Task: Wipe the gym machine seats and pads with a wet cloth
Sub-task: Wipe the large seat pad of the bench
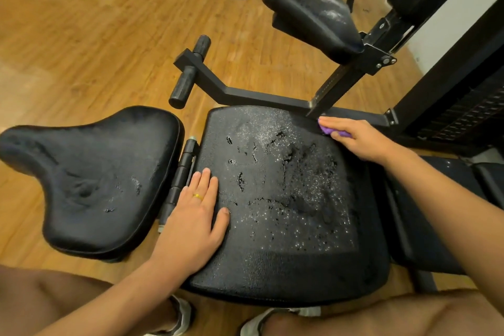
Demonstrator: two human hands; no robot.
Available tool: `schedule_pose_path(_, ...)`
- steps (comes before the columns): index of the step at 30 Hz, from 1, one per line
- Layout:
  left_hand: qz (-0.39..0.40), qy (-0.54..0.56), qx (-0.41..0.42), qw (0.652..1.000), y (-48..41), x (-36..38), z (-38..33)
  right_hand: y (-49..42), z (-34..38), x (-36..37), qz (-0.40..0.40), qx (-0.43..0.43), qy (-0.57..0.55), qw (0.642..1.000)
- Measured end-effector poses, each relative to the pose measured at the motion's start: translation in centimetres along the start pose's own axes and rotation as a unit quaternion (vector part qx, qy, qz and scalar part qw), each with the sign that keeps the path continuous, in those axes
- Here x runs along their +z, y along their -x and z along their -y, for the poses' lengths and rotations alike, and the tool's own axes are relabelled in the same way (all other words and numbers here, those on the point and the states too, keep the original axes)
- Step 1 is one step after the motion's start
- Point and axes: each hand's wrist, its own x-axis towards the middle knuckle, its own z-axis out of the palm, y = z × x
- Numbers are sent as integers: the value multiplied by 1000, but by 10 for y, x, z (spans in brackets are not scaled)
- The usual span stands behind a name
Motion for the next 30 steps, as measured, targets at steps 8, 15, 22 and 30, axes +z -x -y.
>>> schedule_pose_path(8,5,6,1,1000,-2,-1,-2,-83,77,38,32,-74,4,997)
schedule_pose_path(15,9,-3,3,1000,-2,-6,-6,-87,72,29,53,-100,-12,994)
schedule_pose_path(22,6,-12,2,1000,-2,1,-1,-64,35,19,23,-74,-25,997)
schedule_pose_path(30,8,-11,3,1000,-4,2,-1,-122,103,44,71,-138,30,987)
